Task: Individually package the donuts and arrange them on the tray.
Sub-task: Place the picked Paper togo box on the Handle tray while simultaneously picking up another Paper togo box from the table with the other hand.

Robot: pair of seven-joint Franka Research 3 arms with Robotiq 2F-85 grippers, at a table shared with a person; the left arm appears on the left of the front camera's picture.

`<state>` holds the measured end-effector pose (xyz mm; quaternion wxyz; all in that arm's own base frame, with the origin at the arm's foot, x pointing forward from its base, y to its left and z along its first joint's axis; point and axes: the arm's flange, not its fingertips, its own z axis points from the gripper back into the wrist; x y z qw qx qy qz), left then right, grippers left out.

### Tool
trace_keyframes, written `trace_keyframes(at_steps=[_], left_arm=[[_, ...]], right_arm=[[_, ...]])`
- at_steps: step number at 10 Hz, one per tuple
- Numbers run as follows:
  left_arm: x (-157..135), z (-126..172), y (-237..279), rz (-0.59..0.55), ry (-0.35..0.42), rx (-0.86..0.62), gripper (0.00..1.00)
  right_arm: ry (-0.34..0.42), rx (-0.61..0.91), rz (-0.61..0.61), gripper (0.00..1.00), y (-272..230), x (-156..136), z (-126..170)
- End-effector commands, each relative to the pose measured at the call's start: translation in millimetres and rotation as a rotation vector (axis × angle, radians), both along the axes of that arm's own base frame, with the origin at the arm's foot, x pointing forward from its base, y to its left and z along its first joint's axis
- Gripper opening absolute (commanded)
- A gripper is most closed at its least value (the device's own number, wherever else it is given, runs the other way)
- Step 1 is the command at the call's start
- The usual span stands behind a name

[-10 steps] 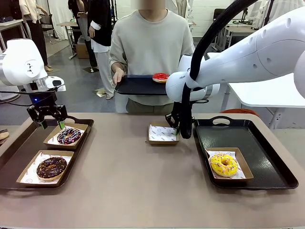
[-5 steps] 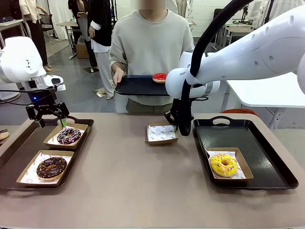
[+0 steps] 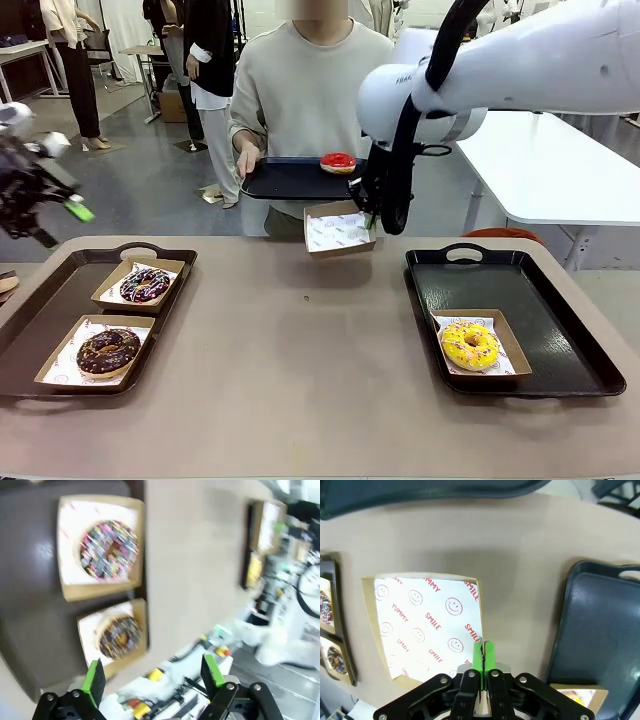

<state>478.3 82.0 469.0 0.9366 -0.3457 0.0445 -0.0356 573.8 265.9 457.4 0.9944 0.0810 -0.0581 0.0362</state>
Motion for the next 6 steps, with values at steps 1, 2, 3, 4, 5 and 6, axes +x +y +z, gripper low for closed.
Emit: trace_keyframes(at_steps=[1,2,3,4,5,6], left_arm=[[-44.1,-0.1,47.1,0.020,-0.013,-0.227,1.00],[-60.4,0.8,67.3,0.063,-0.029,-0.288,1.00],[-74.1,-2.9,92.4,0.106,-0.043,-0.358,1.00],[-83.5,-11.8,114.8,0.155,-0.047,-0.411,1.00],[-88.4,-27.0,134.9,0.200,-0.032,-0.460,1.00],[-87.5,-42.6,146.4,0.248,-0.007,-0.493,1.00]], right_arm=[[0.037,0.014,-0.004,0.00,-4.9,11.0,6.7],[0.043,0.018,-0.016,0.00,-4.5,16.0,15.3],[0.056,0.025,-0.025,0.00,-4.2,19.9,20.7],[0.063,0.032,-0.034,0.00,-3.1,24.3,24.8],[0.073,0.040,-0.044,0.00,-0.8,27.8,27.5],[0.081,0.049,-0.052,0.00,1.7,30.6,28.3]])
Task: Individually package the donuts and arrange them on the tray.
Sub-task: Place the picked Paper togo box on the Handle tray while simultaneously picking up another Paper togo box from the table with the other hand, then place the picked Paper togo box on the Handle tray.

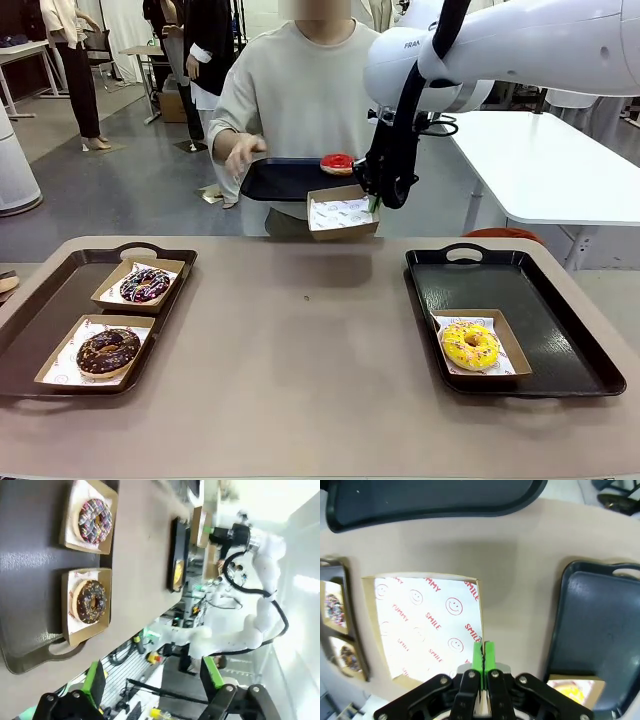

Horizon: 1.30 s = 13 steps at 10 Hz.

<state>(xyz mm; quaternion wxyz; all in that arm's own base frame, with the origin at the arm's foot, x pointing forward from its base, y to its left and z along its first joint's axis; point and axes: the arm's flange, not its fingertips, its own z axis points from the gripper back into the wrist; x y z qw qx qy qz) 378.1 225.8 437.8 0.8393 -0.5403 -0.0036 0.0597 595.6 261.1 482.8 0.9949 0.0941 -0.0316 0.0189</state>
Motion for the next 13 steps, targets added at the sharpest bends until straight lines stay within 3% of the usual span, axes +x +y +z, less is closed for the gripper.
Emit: trace_keyframes(at_steps=[1,5,7,13], left_arm=[[10.3,-24.2,12.6,0.052,-0.002,-0.096,1.00],[-8.3,-45.9,32.6,0.123,0.025,-0.156,1.00],[-4.8,-49.5,30.8,0.111,0.057,-0.127,1.00],[-4.8,-49.5,30.8,0.111,0.057,-0.127,1.00]], right_arm=[[0.030,0.030,-0.030,0.00,8.8,10.8,1.9],[0.046,0.016,-0.053,0.00,10.6,13.8,-2.9],[0.050,0.017,-0.019,0.00,9.4,13.1,-3.3],[0.031,0.014,-0.029,0.00,6.8,10.5,-8.0]])
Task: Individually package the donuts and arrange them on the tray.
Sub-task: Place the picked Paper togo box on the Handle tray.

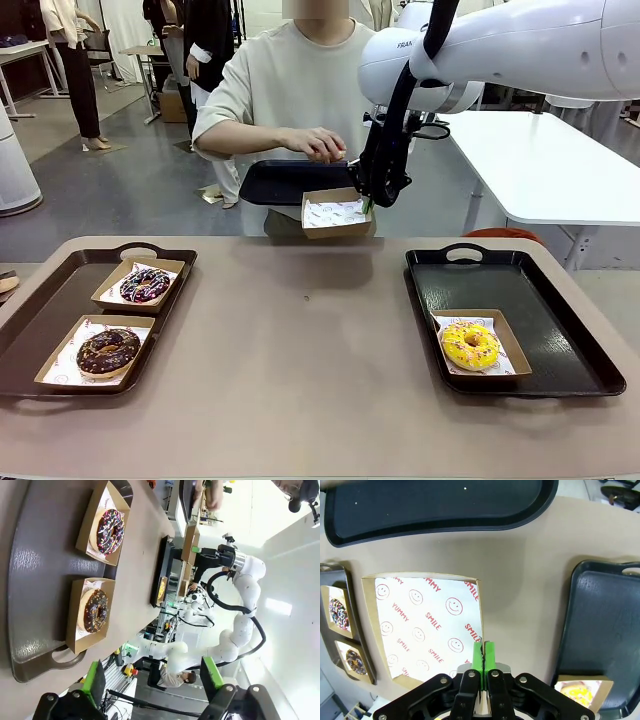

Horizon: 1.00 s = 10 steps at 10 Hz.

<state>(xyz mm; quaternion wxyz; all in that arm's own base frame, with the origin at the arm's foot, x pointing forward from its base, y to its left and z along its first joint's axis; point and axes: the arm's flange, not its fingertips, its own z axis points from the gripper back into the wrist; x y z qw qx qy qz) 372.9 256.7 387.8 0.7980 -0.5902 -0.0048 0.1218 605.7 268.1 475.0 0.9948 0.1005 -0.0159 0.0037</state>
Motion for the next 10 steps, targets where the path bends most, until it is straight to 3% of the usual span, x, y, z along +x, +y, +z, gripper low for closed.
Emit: trace_keyframes(at_steps=[1,10], left_arm=[[0.4,0.6,-0.1,0.001,-0.002,0.002,1.00],[0.4,0.6,-0.1,0.001,-0.002,0.002,1.00]], right_arm=[[-0.003,0.001,-0.002,0.00,-0.2,0.4,-0.2],[-0.003,0.001,-0.002,0.00,-0.2,0.4,-0.2]])
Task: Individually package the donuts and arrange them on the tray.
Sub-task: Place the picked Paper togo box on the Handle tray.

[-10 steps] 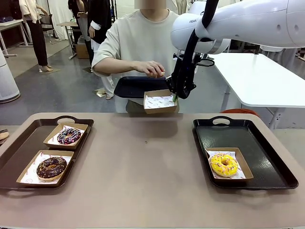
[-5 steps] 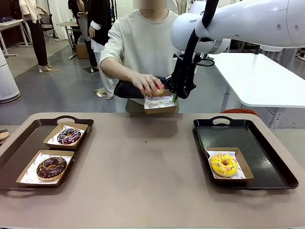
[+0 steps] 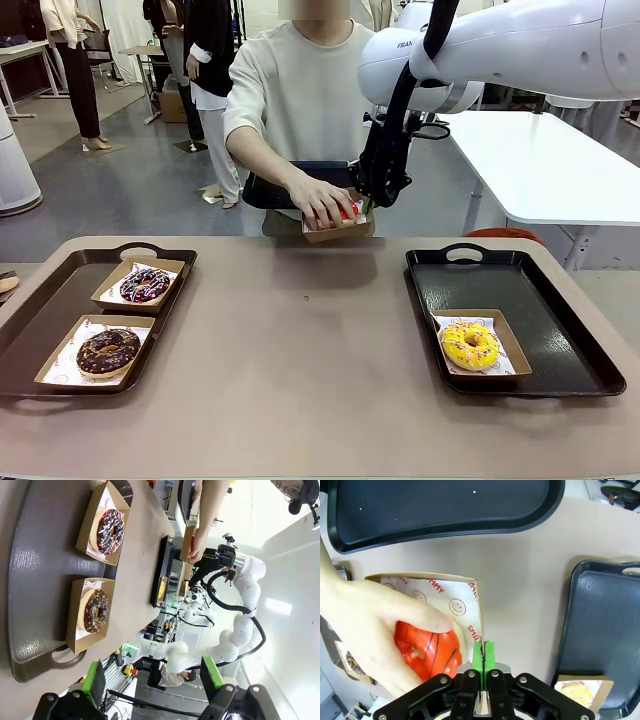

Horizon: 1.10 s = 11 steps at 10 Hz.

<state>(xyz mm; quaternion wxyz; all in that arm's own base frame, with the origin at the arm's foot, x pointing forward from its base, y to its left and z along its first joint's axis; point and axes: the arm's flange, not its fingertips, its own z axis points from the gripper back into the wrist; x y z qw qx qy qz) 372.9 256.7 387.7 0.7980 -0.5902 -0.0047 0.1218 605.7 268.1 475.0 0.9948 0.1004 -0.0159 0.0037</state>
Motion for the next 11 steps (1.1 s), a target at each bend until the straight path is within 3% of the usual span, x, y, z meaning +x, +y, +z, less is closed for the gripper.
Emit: trace_keyframes(at_steps=[1,9,11], left_arm=[[0.4,0.6,-0.1,0.001,-0.002,0.002,1.00],[0.4,0.6,-0.1,0.001,-0.002,0.002,1.00],[0.4,0.6,-0.1,0.001,-0.002,0.002,1.00]], right_arm=[[-0.003,0.001,-0.002,0.00,-0.2,0.4,-0.2],[0.000,0.000,0.000,0.01,0.0,0.0,0.0],[0.009,-0.031,0.063,0.01,-18.0,-8.0,11.6]])
